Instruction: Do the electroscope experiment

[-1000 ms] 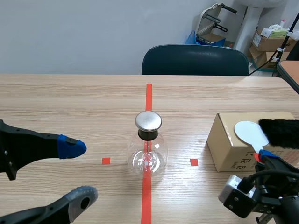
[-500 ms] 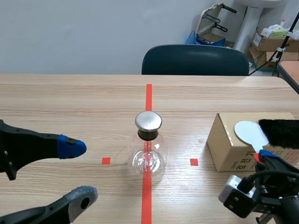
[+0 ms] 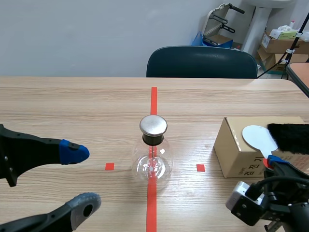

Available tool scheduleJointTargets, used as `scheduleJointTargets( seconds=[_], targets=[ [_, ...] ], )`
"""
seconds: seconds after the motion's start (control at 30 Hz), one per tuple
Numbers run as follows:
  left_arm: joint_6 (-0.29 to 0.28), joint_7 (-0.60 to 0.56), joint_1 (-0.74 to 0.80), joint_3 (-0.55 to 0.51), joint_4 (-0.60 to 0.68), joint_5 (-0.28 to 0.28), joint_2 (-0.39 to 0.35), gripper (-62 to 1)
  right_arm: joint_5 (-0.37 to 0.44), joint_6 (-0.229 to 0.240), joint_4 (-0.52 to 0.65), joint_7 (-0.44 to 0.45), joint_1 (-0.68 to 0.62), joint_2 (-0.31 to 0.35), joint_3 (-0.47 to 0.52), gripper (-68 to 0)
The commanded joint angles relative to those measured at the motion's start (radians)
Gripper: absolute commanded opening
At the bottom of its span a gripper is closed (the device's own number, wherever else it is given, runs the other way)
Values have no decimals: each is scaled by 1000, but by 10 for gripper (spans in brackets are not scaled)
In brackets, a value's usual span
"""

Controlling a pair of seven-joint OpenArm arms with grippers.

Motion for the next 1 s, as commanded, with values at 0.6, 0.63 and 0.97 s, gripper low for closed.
scheduleJointTargets(
  seconds=[0.6,0.63,0.97],
  targets=[
    [7,-5,-1,3,21,35,8,-212,-97,-136,62,-38,43,17,2,-666],
    [8,-5,-1,3,21,42,8,-213,-97,-136,70,-40,50,20,-4,-666],
    [57,50,-21,3,19,84,32,-411,-154,-136,84,-192,162,69,-160,-665]
  ],
)
